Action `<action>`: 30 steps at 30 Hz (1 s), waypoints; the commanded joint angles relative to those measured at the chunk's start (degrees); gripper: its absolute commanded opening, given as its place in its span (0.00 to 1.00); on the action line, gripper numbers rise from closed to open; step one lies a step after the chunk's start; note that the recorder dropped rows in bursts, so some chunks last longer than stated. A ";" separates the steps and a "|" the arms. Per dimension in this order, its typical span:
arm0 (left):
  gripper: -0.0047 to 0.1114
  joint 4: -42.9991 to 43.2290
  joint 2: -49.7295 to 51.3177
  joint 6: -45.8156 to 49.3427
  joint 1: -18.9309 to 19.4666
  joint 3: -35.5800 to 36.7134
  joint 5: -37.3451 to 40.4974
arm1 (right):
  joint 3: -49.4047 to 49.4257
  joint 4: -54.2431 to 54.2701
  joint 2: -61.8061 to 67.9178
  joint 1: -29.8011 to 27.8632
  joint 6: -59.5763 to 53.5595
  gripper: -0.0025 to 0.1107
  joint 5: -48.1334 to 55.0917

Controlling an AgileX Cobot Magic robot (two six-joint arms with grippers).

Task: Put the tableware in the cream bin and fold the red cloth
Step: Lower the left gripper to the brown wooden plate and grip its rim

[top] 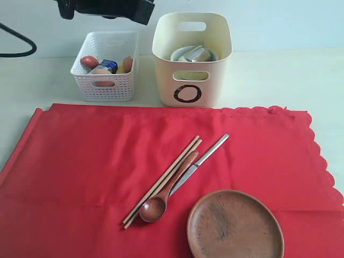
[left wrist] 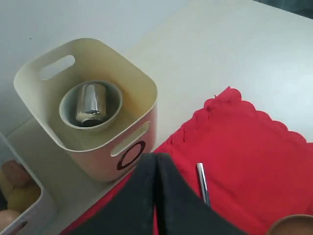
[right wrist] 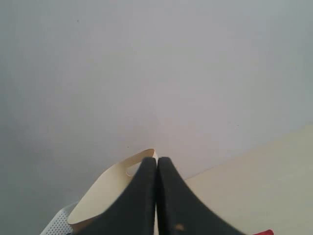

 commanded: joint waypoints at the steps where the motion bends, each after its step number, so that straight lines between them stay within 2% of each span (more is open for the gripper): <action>1: 0.04 -8.15 -3.14 5.13 0.09 4.83 -3.37 | 0.18 -0.54 -0.14 -0.15 -0.18 0.02 -0.08; 8: 0.04 -20.98 -3.14 15.65 -0.03 12.50 -3.75 | 0.18 -0.54 -0.14 -0.15 -0.18 0.02 -0.08; 13: 0.04 -24.97 -1.08 18.81 -0.83 16.67 -3.75 | 0.18 -0.54 -0.14 -0.15 -0.18 0.02 -0.08; 23: 0.05 -26.46 11.26 18.67 -10.66 18.15 -4.43 | 0.18 -0.54 -0.14 -0.15 -0.18 0.02 -0.08; 26: 0.15 -27.15 15.03 17.23 -12.14 18.15 -4.43 | 0.18 -0.54 -0.14 -0.15 -0.18 0.02 -0.08; 30: 0.41 -27.90 19.06 15.56 -12.45 18.15 -3.96 | 0.18 -0.54 -0.14 -0.15 -0.18 0.02 -0.08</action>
